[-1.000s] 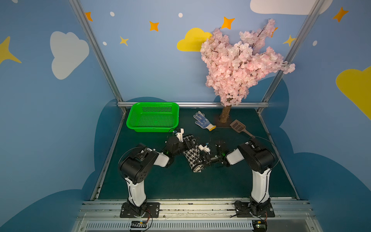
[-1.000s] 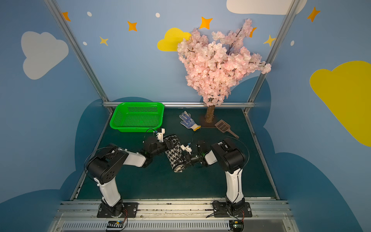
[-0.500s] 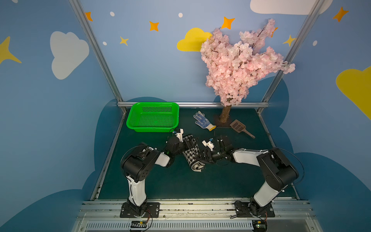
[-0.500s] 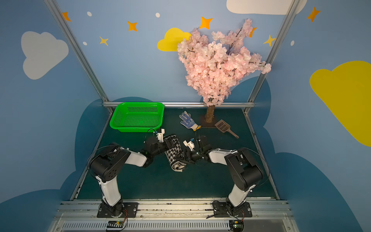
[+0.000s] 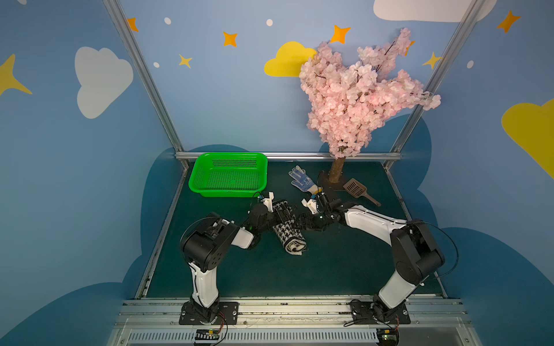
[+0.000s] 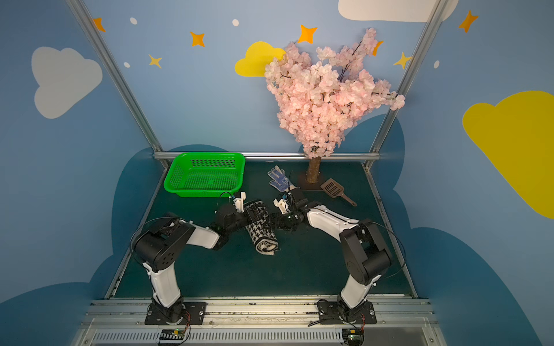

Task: Roll up the scarf and place it into the basket
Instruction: Pick up the scarf at the center of the board.

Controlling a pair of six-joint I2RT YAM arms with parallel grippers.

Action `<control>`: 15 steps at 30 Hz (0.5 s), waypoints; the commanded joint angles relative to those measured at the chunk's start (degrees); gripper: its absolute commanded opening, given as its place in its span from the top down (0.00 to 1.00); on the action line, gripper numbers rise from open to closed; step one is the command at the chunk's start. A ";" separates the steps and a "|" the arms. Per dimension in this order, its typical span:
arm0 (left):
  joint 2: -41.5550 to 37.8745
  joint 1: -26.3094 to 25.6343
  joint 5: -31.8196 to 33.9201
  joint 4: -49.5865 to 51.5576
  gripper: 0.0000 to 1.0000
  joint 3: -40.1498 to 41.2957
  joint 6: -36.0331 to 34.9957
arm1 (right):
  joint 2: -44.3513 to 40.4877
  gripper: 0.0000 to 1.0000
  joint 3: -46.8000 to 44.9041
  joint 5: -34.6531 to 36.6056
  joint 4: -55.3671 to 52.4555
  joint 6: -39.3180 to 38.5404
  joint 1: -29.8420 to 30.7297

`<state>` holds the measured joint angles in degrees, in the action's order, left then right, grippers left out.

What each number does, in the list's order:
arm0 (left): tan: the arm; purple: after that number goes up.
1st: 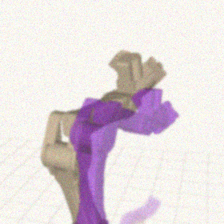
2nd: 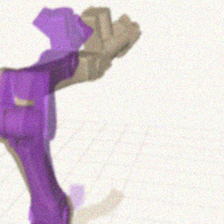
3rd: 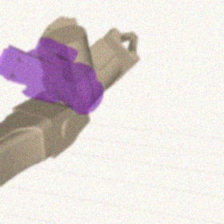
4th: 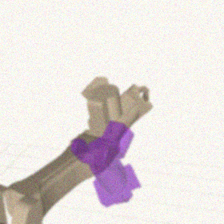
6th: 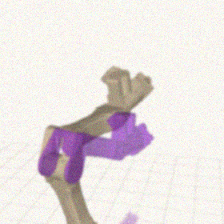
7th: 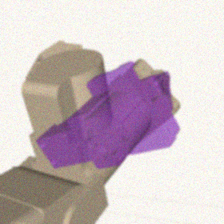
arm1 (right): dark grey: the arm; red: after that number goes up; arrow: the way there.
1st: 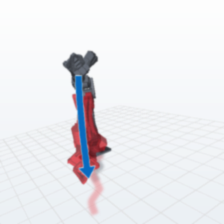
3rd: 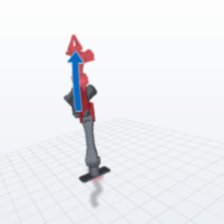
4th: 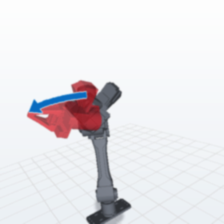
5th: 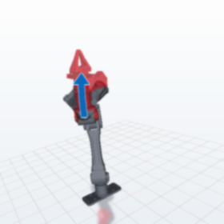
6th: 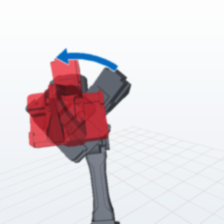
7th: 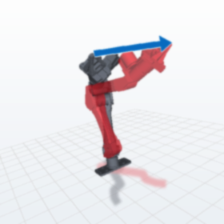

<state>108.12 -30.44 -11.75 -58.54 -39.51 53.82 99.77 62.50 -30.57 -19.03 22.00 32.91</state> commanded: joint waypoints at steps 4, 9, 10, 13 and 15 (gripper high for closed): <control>3.71 -0.06 1.11 3.95 0.00 1.99 1.01 | 6.01 0.10 0.89 -2.82 3.42 -1.04 0.62; 4.82 -0.25 0.94 2.50 0.00 1.79 1.77 | 8.78 0.10 2.35 -2.84 4.63 -0.92 1.31; 4.91 -0.33 1.01 2.37 0.00 1.72 1.82 | 9.41 0.10 2.64 -2.80 4.83 -0.91 1.49; 4.98 -0.57 1.26 2.29 0.00 1.63 1.80 | 11.84 0.10 3.67 -3.65 5.63 -0.72 2.37; 5.08 -0.77 1.38 2.09 0.00 1.64 1.81 | 13.28 0.10 3.88 -4.19 6.90 -0.10 3.20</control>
<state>110.37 -30.68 -11.31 -63.00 -39.20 54.63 109.78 65.87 -34.35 -13.80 21.67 34.52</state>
